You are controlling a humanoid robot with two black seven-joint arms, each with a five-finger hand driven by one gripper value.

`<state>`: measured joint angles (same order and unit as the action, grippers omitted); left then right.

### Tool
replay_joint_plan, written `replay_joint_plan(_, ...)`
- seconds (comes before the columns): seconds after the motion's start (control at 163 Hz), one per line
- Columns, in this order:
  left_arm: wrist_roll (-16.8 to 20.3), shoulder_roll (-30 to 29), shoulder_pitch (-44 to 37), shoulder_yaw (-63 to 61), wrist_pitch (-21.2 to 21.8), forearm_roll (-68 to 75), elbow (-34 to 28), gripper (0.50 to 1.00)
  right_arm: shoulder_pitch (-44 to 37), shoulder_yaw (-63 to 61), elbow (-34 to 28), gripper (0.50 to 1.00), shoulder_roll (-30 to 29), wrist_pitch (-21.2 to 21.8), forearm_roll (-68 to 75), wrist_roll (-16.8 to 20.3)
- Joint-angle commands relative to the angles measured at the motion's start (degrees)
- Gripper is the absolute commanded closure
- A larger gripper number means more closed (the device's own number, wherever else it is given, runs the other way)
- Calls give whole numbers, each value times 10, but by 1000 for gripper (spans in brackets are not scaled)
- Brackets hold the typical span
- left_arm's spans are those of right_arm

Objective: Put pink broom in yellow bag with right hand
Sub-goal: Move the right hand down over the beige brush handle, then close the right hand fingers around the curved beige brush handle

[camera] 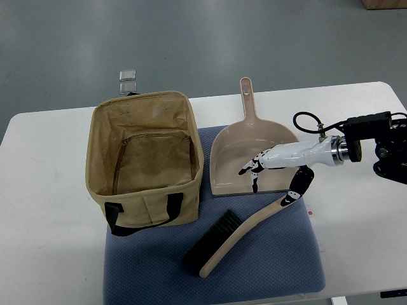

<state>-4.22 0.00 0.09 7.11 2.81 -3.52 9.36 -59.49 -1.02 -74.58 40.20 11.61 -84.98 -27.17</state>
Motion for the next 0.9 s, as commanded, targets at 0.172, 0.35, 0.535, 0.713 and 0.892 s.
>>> replay_joint_plan(0.172, 0, 0, 0, 0, 0, 0, 0, 500, 41, -7, 0, 572, 3, -48, -15, 1)
replay_joint_plan(0.35, 0, 0, 0, 0, 0, 0, 0, 500, 54, -7, -17, 574, 12, -56, -23, -1)
replay_joint_plan(0.535, 0, 0, 0, 0, 0, 0, 0, 500, 66, -7, -24, 574, 6, -75, -46, 1)
replay_joint_plan(0.713, 0, 0, 0, 0, 0, 0, 0, 500, 76, -7, -22, 579, 1, -104, -67, 5)
replay_joint_plan(0.892, 0, 0, 0, 0, 0, 0, 0, 500, 82, -7, -18, 581, 0, -132, -77, 9)
